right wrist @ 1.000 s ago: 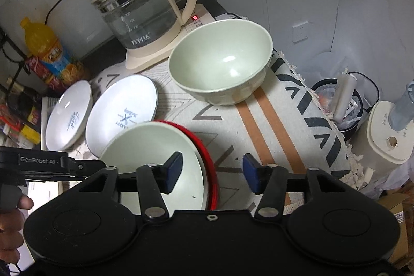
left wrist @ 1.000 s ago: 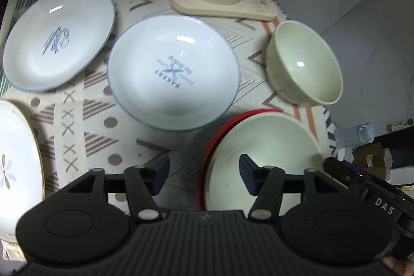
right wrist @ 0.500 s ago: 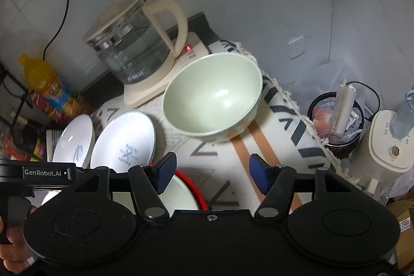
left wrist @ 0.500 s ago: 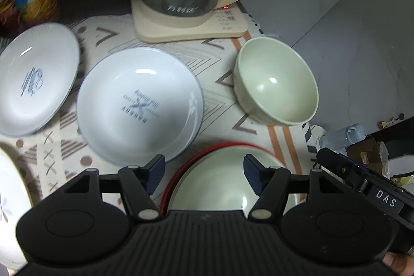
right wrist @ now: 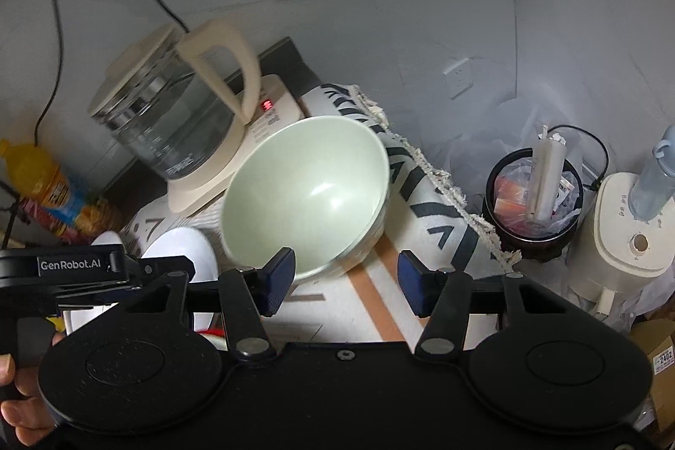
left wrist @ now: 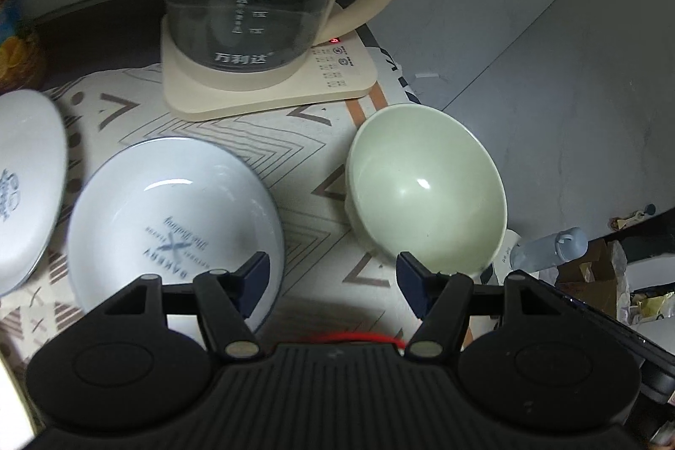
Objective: Organize plates and bowls
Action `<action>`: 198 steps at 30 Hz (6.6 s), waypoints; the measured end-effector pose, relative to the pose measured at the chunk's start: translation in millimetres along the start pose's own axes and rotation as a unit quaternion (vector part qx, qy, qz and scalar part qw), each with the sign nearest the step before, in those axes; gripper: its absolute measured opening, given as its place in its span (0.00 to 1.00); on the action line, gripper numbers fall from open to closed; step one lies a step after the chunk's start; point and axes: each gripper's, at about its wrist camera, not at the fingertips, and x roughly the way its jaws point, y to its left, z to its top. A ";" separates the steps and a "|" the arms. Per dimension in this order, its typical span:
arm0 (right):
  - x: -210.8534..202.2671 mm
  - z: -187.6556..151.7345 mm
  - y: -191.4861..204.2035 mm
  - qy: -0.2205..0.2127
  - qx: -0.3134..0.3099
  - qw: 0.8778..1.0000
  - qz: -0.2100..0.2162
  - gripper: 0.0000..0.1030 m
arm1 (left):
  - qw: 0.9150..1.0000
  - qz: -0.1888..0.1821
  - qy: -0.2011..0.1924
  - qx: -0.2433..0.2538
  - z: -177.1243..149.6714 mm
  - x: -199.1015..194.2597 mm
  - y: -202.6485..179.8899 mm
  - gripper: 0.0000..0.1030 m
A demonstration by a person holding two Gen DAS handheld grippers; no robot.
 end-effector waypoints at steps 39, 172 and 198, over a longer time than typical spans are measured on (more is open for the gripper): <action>80.4 25.7 -13.2 0.030 0.038 0.998 -0.047 0.10 | 0.998 -0.012 0.061 0.008 49.2 104.6 -14.6 0.09; -45.6 -71.0 63.7 0.053 -0.130 0.987 0.082 0.21 | 0.994 0.059 0.000 -0.091 -107.4 -83.4 60.6 0.50; -47.3 -99.9 157.6 0.090 -0.267 0.948 0.150 0.88 | 0.975 0.139 -0.031 -0.173 -174.3 -141.9 121.9 0.80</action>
